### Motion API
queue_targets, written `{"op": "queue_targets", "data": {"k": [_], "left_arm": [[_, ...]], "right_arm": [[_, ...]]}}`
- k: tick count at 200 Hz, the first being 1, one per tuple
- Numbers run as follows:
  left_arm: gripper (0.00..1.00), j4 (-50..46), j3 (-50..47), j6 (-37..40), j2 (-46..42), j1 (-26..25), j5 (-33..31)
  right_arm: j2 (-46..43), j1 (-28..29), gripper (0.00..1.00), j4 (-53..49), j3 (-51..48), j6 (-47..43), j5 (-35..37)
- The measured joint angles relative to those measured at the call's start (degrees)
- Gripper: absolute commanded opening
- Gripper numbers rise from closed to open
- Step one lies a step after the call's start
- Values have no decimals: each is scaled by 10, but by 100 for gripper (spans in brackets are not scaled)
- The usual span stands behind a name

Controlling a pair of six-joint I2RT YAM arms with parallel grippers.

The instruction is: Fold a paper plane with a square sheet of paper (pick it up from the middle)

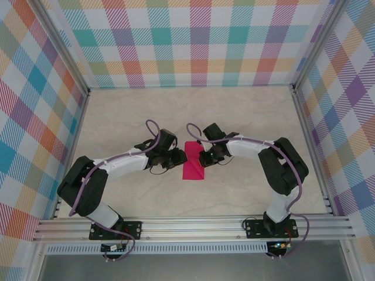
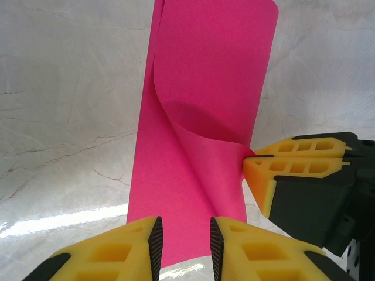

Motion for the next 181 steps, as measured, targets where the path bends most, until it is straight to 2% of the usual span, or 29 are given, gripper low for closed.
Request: {"op": "queue_targets", "data": {"k": [57, 93, 110, 181], "left_arm": [[29, 0, 0, 0, 0, 0, 0], [24, 1, 0, -1, 2, 0, 2], [19, 6, 0, -3, 4, -1, 5], [14, 74, 0, -37, 35, -2, 40]], "right_arm": [[0, 0, 8, 0, -1, 2, 6], [3, 0, 8, 0, -1, 2, 6], [9, 0, 8, 1, -1, 2, 6], [10, 0, 8, 2, -1, 2, 5]]}}
